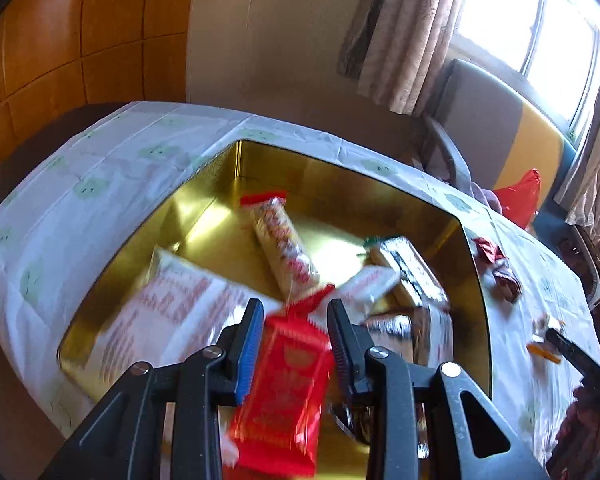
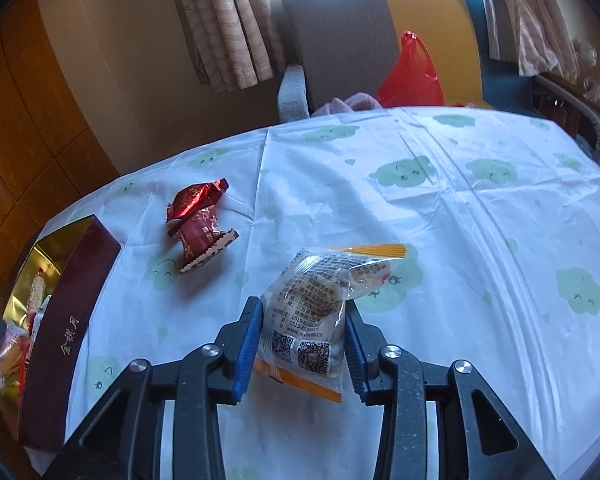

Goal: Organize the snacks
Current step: 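Open the left gripper to release the chipmunk bar into the tin, then carry the clear snack bag over the tin with the right gripper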

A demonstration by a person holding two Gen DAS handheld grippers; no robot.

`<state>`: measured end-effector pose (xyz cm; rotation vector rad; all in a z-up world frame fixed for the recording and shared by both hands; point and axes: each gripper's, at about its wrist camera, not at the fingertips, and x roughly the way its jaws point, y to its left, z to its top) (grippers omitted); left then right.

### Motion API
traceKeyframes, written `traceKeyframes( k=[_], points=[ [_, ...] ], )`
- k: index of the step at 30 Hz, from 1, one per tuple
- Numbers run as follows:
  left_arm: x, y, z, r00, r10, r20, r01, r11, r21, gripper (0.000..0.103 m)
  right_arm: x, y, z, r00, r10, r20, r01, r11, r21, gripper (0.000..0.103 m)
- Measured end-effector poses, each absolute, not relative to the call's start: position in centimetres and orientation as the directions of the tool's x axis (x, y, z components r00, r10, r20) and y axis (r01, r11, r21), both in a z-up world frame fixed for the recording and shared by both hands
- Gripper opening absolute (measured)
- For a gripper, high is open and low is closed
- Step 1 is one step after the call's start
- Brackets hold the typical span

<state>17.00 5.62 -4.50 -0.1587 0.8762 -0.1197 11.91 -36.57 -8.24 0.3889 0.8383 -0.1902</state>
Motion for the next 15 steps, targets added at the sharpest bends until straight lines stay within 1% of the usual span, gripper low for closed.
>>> traceKeyframes(
  k=[3,7,9,11,15],
  points=[
    [15.6,5.5,-4.7,0.631,-0.181,-0.754,0.049,0.98,-0.194,0.034,12.0,-36.5,-8.3,0.658,-0.003,-0.753,0.314,0.91,0.271,0.037],
    [13.9,5.1,-4.7,0.633,-0.189,-0.751,0.069,0.98,-0.189,0.035,11.8,-35.5,-7.2,0.679,0.001,-0.734,0.271,0.929,0.252,0.033],
    [13.2,4.9,-4.8,0.631,-0.199,-0.75,0.086,0.979,-0.187,0.036,11.7,-34.9,-6.4,0.691,0.008,-0.723,0.254,0.934,0.253,0.033],
    [12.6,4.5,-4.9,0.628,-0.194,-0.754,0.098,0.98,-0.171,0.043,11.6,-34.2,-5.6,0.704,0.029,-0.709,0.232,0.935,0.269,0.033],
    [11.6,4.0,-4.9,0.628,-0.19,-0.755,0.122,0.982,-0.146,0.044,12.0,-32.0,-3.7,0.727,0.083,-0.682,0.175,0.938,0.3,0.033]
  ],
)
